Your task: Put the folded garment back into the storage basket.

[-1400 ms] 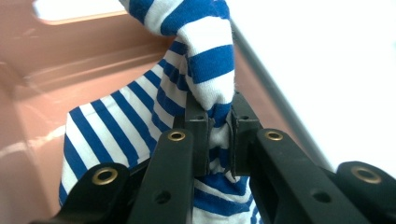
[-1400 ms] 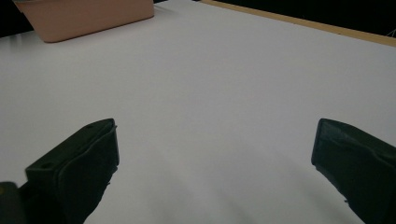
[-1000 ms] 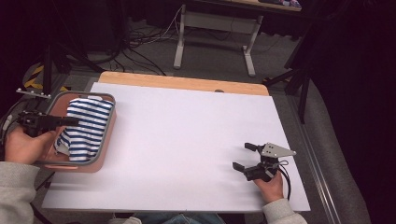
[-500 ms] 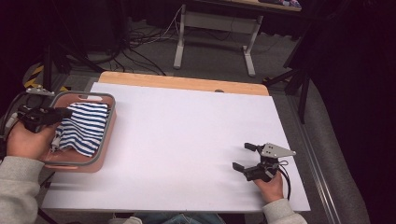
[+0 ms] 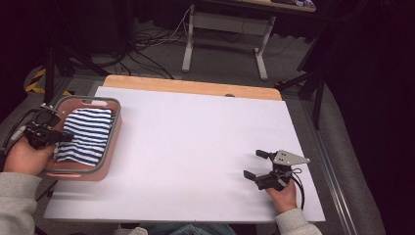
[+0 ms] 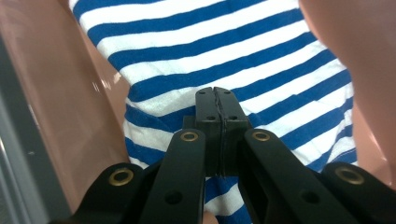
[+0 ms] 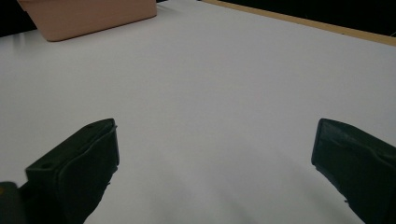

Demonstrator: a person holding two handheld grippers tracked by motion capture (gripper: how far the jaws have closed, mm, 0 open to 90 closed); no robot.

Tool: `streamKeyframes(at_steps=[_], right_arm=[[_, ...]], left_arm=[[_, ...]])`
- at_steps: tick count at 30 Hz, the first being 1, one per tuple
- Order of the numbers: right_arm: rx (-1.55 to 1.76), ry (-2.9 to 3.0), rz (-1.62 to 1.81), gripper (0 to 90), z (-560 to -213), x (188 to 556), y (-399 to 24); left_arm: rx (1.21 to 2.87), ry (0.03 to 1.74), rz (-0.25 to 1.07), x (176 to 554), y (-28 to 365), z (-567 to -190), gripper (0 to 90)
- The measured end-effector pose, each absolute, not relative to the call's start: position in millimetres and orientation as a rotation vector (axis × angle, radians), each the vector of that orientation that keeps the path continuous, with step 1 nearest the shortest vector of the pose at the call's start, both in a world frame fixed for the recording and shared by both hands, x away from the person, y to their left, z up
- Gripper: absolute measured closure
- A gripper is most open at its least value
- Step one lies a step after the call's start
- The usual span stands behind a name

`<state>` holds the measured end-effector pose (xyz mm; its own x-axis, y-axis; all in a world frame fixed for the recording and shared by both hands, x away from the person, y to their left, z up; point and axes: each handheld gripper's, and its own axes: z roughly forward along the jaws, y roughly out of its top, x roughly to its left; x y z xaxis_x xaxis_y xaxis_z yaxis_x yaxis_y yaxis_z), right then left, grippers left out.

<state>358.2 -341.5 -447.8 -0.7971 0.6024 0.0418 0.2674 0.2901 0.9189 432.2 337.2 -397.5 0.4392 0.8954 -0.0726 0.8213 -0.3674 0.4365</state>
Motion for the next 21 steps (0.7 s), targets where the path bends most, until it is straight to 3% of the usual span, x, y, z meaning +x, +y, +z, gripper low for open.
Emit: streamKeyframes(at_steps=[3,12,21], right_arm=[[0.789,2.250,1.511,1.1,-448,358,-342],[0.779,2.250,1.513,1.1,-447,358,-341],[0.781,2.249,1.507,1.1,-447,358,-341]], left_arm=[[2.332,1.479,0.253,435,334,-401,89.0],[2.220,1.387,0.238,419,335,-387,83.1],[2.067,1.213,0.327,400,318,-358,64.8]])
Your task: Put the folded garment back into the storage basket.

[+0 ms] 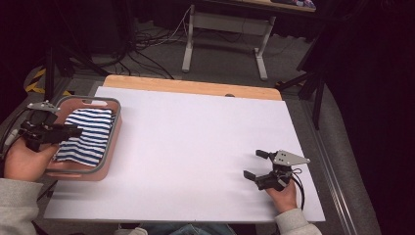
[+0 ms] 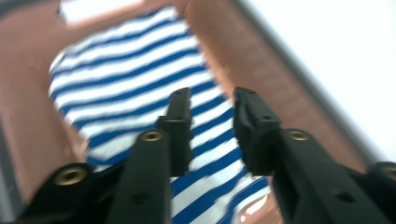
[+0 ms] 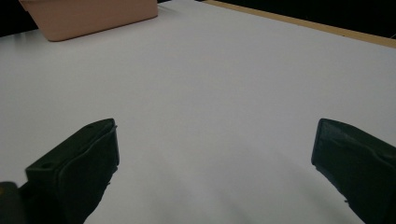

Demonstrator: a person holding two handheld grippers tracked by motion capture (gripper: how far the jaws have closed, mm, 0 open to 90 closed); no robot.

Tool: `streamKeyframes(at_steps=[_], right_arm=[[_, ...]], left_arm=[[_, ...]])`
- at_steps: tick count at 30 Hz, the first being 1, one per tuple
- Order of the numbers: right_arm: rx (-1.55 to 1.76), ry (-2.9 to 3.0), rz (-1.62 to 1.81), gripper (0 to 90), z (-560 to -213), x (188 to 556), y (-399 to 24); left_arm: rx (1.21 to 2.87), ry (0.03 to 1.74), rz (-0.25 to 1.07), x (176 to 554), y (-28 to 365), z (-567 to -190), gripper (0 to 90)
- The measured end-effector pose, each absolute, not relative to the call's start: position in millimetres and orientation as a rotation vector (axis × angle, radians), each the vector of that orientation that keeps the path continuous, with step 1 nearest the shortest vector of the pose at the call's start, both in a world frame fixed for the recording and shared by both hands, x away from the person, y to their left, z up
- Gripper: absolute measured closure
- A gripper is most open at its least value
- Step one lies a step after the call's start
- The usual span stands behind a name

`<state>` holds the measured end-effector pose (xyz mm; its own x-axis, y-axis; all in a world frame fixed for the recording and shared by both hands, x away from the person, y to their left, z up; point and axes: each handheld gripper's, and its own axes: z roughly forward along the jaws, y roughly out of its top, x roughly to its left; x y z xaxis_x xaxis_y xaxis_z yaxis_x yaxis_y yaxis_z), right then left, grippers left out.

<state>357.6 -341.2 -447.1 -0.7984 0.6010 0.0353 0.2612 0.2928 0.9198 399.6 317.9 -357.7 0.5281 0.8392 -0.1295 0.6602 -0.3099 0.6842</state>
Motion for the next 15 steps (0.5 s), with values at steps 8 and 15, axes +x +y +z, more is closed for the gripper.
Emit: streamKeyframes(at_steps=[8,15], right_arm=[[0.771,2.249,1.513,1.1,-447,357,-341],[0.767,2.250,1.517,1.1,-446,357,-341]], left_arm=[[1.944,1.055,0.345,385,289,-341,40.8],[1.902,0.960,0.374,376,268,-334,25.9]])
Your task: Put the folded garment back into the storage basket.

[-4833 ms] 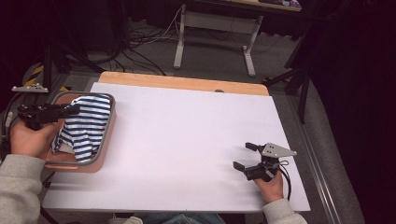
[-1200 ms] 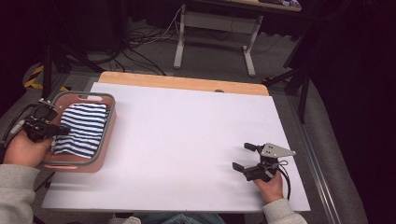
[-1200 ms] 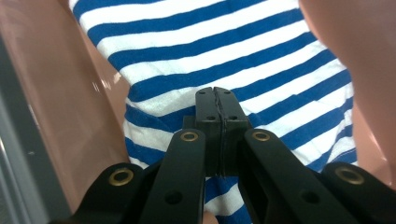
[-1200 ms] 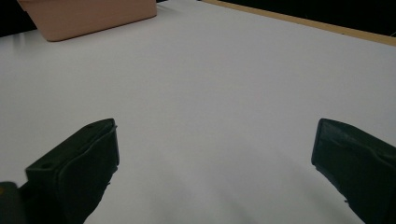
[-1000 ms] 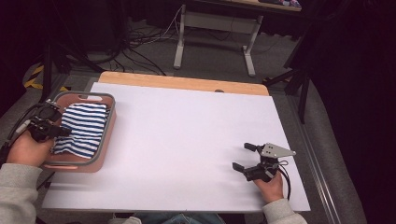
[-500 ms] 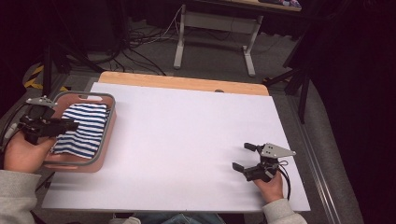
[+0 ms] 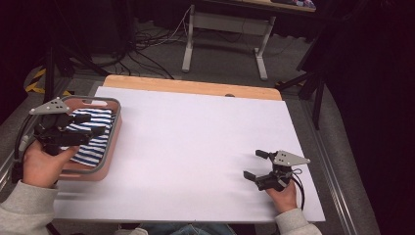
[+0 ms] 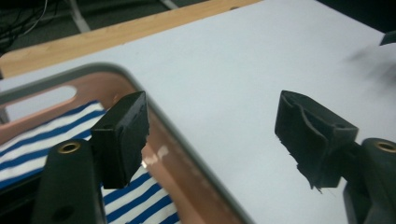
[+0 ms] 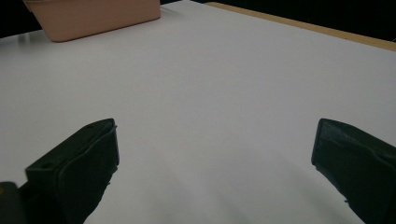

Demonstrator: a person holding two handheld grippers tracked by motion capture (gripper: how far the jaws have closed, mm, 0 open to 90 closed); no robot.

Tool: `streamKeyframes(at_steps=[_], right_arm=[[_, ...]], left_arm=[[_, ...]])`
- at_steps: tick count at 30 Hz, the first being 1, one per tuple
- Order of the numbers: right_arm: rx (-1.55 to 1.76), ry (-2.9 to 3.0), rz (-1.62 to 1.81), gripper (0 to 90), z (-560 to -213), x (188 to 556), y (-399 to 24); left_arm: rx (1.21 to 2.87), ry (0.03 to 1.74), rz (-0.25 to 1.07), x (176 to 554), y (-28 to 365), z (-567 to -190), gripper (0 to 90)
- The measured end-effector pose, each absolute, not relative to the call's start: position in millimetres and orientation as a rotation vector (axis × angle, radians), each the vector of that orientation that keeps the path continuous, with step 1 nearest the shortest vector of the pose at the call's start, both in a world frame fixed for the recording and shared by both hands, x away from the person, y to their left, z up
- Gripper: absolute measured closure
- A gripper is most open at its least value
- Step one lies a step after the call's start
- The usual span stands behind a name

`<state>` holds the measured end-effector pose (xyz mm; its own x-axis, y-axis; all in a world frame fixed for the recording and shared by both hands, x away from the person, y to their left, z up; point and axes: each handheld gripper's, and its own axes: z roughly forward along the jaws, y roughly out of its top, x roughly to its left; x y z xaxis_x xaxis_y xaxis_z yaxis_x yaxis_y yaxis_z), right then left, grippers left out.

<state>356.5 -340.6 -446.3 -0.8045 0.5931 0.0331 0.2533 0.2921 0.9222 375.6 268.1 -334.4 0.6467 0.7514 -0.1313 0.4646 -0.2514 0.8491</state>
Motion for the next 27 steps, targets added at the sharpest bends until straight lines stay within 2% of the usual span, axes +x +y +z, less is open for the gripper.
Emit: streamKeyframes(at_steps=[5,12,27], right_arm=[[0.762,2.249,1.520,1.1,-446,356,-340],[0.756,2.250,1.523,1.0,-446,355,-340],[0.739,2.252,1.539,0.9,-445,355,-339]], left_arm=[[1.895,0.825,0.395,367,246,-331,18.6],[1.875,0.729,0.381,363,224,-333,11.4],[1.844,0.579,0.245,362,168,-364,10.5]])
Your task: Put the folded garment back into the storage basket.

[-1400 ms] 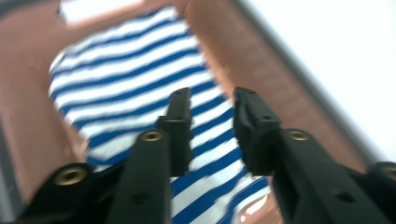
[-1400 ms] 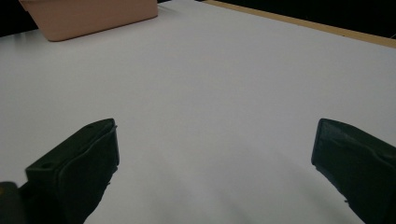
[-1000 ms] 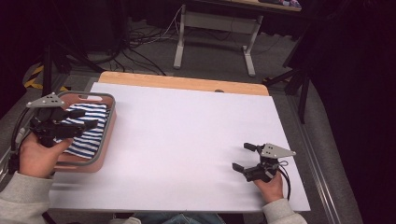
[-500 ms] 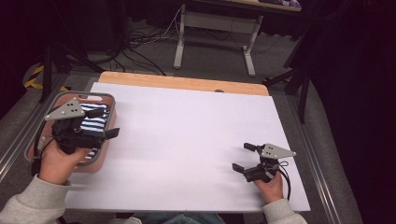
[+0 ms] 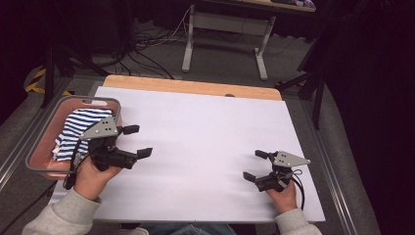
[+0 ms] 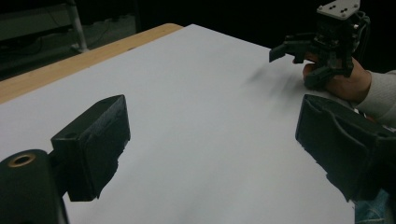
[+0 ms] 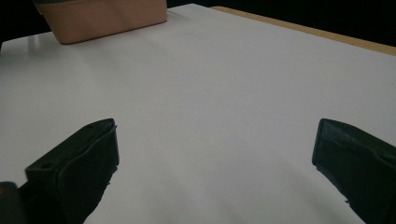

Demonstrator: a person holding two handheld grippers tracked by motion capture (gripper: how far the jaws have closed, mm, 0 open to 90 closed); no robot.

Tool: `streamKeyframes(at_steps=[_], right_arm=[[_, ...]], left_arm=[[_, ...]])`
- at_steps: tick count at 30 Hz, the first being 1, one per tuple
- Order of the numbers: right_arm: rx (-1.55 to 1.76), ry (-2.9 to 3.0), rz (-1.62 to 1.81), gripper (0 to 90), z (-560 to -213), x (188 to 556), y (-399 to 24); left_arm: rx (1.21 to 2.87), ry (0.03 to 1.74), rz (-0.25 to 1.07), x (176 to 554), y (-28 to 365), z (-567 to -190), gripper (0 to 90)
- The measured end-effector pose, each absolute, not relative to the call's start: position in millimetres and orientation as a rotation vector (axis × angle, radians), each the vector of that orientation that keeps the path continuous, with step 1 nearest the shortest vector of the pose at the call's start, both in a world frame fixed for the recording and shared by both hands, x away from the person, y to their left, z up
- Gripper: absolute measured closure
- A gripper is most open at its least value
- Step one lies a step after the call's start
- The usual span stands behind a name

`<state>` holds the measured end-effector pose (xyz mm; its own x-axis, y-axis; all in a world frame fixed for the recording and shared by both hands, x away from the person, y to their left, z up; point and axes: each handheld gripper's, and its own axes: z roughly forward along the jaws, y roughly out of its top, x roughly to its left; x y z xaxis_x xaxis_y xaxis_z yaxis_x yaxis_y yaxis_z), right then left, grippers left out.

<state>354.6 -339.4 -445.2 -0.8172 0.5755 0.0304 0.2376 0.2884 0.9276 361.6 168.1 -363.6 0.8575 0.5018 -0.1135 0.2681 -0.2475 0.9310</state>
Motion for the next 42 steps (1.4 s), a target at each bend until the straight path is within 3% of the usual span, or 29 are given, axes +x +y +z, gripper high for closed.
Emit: streamKeyframes(at_steps=[27,42], right_arm=[[0.688,2.262,1.551,0.8,-444,351,-336],[0.662,2.273,1.560,0.6,-443,348,-333]], left_arm=[[1.811,0.522,0.110,382,123,-454,0.2],[1.840,0.524,0.097,387,119,-464,0.0]])
